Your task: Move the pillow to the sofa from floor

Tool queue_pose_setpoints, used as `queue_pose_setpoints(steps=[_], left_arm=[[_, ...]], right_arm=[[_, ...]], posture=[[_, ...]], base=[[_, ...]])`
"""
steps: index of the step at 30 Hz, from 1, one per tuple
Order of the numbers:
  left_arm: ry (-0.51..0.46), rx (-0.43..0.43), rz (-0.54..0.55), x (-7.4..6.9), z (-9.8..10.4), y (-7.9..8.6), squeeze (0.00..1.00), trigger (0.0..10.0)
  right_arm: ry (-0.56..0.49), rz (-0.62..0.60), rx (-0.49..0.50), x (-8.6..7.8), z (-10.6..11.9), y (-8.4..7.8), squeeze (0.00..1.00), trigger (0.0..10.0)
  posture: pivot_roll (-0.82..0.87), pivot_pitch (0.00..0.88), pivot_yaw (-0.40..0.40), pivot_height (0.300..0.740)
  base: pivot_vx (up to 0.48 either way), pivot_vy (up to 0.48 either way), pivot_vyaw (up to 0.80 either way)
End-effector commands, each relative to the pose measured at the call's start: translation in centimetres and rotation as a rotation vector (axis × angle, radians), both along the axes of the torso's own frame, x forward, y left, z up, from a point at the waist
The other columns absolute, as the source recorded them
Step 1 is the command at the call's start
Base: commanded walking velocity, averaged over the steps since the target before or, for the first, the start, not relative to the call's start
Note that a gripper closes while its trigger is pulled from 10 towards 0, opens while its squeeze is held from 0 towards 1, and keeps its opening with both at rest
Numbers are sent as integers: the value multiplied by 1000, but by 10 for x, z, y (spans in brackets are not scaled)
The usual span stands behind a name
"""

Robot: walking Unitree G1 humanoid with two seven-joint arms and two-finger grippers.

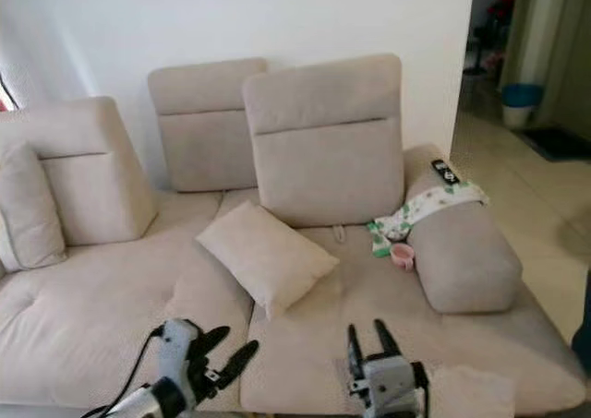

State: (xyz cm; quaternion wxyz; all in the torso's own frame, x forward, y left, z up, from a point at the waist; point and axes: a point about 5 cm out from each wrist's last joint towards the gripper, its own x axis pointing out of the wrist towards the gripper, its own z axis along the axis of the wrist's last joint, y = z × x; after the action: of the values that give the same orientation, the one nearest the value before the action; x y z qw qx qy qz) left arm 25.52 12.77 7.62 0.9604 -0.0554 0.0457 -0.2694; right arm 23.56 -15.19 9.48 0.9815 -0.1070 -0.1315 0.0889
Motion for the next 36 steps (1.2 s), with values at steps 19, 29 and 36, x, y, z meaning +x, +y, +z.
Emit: queue_pose_setpoints(steps=[19,29,36], left_arm=[[11,-5,191,-18,-4,15,0,10000],[15,-19,203,-17,-4,11,0,10000],[17,-26,171,-11,-4,5,0,10000]], right_arm=[[58,183,7,14,-8,15,0,10000],[48,167,30,17,-5,13,0,10000],[43,98,39,10,-7,6,0,10000]], posture=[[269,0,-44,740],[227,0,-38,740],[195,0,-18,740]], base=[[0,0,0],[0,0,0],[0,0,0]])
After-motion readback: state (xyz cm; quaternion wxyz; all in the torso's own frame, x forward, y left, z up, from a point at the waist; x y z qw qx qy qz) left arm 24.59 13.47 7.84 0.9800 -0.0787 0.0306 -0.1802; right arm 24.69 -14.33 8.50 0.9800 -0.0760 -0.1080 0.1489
